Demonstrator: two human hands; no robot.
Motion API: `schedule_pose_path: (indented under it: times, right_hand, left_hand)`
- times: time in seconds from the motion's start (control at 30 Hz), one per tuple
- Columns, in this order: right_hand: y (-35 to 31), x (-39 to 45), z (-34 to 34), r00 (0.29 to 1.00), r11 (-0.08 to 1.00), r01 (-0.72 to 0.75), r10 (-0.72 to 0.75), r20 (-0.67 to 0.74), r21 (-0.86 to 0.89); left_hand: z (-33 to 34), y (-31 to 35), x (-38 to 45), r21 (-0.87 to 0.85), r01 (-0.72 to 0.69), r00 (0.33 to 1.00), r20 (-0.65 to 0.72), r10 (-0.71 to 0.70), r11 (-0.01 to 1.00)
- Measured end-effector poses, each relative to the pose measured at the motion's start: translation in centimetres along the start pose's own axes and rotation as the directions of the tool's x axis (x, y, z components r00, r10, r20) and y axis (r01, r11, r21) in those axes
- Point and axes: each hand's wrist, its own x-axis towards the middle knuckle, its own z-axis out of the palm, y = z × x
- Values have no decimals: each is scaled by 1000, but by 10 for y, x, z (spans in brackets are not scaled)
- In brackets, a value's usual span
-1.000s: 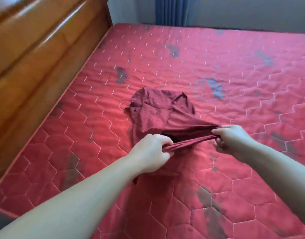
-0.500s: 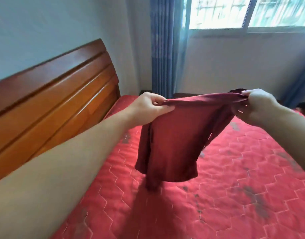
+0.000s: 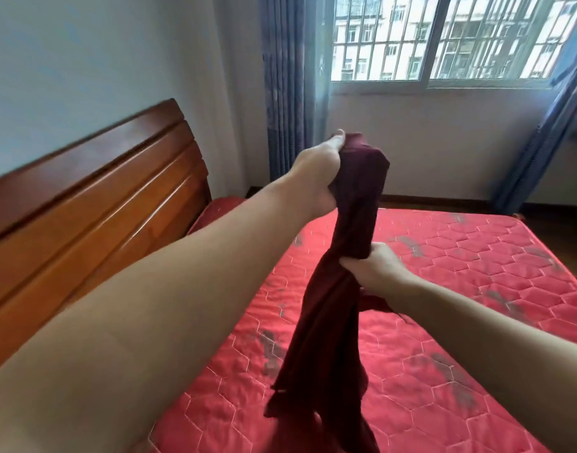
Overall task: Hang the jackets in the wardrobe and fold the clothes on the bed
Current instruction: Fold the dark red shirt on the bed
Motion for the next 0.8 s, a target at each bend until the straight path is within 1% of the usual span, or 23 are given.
schedule_pose_path:
  times: [0.03, 0.1, 0.13, 0.17, 0.23, 0.27, 0.33, 0.37, 0.4, 0.43, 0.47, 0.53, 0.57, 0.6, 0.63, 0.67, 0.7, 0.73, 0.77, 0.8]
  right_hand:
    - [3, 2, -12, 1000, 1000, -18, 18, 2, 13]
    - [1, 3, -39, 994, 992, -69, 60, 86, 106]
    - [-4, 2, -52, 989, 983, -91, 70, 130, 160]
    - [-9, 2, -62, 986, 968, -104, 71, 149, 227]
    - [-23, 3, -80, 986, 904, -134, 79, 150, 405]
    - [-29, 4, -87, 984, 866, -147, 79, 160, 478]
    - [-41, 5, -96, 977, 783, -164, 45, 209, 600]
    - [-45, 6, -100, 975, 750, -163, 22, 222, 641]
    - [-49, 7, -102, 977, 739, -154, 15, 212, 656]
    - [-53, 8, -105, 984, 748, -137, 30, 174, 650]
    - [-55, 9, -108, 993, 783, -108, 61, 98, 612]
    - [-50, 10, -113, 995, 892, -49, 81, -51, 449]
    - [-43, 9, -115, 989, 948, 7, 40, -142, 319]
    - [-32, 6, -115, 960, 980, 110, -61, -275, 166]
    - [-21, -2, -112, 875, 967, 254, -232, -424, -6]
    - [-10, -13, -106, 752, 900, 400, -431, -498, -174]
    - [0, -25, -96, 652, 809, 504, -586, -481, -303]
    - [12, -34, -83, 627, 753, 532, -658, -418, -386]
    - [22, -39, -69, 673, 753, 508, -650, -353, -418]
    - [28, -43, -58, 760, 803, 434, -570, -313, -409]
  left_hand:
    - [-2, 3, 0, -64, -7, 1000, 3, 7, 998]
    - [-10, 7, 1, -126, -16, 1000, -3, 16, 992]
    - [-14, 7, 2, -118, -26, 1000, -10, 25, 993]
    - [-18, 4, 2, -71, -35, 999, -10, 34, 997]
    - [-22, -7, -3, 96, -24, 997, 82, 16, 995]
    - [-24, -13, -7, 208, -8, 989, 146, -23, 978]
    - [-24, -27, -15, 464, -14, 970, 220, -100, 886]
    - [-22, -32, -17, 555, -37, 966, 233, -112, 831]
    - [-19, -36, -18, 602, -65, 968, 230, -95, 796]
    - [-13, -38, -20, 624, -102, 975, 219, -48, 775]
    - [-7, -37, -22, 634, -137, 979, 204, 6, 761]
    - [6, -32, -25, 632, -174, 982, 164, 89, 755]
    - [11, -29, -27, 614, -185, 982, 149, 117, 767]
    - [16, -26, -29, 596, -194, 981, 135, 141, 779]
    - [19, -23, -30, 580, -197, 980, 120, 156, 791]
    - [23, -21, -32, 550, -190, 982, 104, 160, 813]
    - [27, -20, -34, 509, -180, 984, 91, 156, 841]
    - [32, -19, -36, 457, -164, 986, 82, 143, 874]
    - [37, -18, -38, 400, -144, 990, 70, 127, 905]
    - [42, -16, -40, 336, -121, 993, 50, 110, 934]
